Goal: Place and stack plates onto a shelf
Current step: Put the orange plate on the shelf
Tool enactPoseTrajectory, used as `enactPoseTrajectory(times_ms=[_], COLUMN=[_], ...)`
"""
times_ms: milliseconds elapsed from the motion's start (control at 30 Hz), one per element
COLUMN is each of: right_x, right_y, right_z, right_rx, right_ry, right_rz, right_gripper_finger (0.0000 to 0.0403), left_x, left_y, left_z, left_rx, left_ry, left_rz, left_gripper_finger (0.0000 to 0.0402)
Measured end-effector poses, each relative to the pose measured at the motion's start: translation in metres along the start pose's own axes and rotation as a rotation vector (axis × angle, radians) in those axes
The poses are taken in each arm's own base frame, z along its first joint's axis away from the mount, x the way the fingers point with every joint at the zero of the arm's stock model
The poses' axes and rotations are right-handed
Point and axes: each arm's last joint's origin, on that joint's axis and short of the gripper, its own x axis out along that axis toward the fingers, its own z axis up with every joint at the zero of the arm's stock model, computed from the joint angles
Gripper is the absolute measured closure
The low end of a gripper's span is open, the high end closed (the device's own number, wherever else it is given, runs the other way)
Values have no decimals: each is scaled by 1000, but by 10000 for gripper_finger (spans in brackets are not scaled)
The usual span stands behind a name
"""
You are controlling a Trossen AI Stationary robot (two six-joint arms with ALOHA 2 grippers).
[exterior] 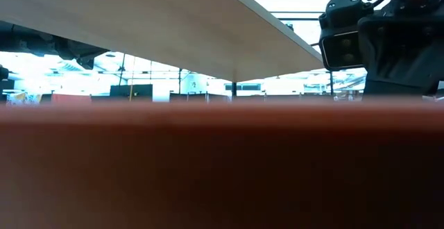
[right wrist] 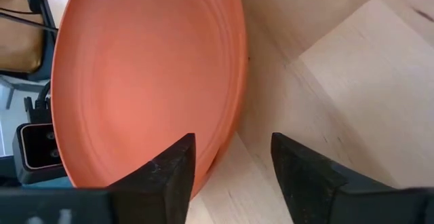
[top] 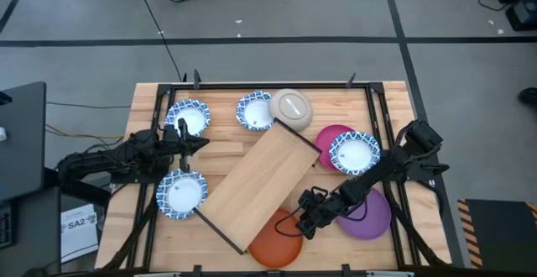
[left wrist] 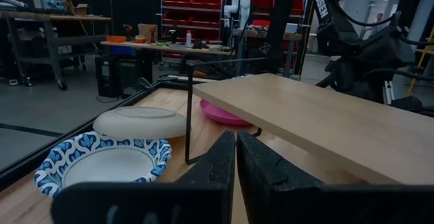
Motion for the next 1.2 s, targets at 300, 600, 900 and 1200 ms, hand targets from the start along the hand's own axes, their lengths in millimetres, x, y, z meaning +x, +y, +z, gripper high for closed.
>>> enactPoseTrajectory(times_ms=[300, 600, 900, 1200], right_x=[0, 0, 0, 0], right_y=[0, 0, -1, 0], right_z=[0, 0, 0, 0], right_rx=[0, 0, 3, 0], right_ry=[-1, -1, -6, 1], right_rz=[1, 1, -7, 0], right_gripper_finger=[284, 334, 374, 387], left_x=[0, 0, 0, 0], left_y=[0, 0, 0, 0], left_z=[0, 0, 0, 0], left_rx=[0, 0, 0, 0], left_ry=[0, 0, 0, 0], left_rz=[0, 0, 0, 0], left_gripper_finger=[379, 379, 379, 379])
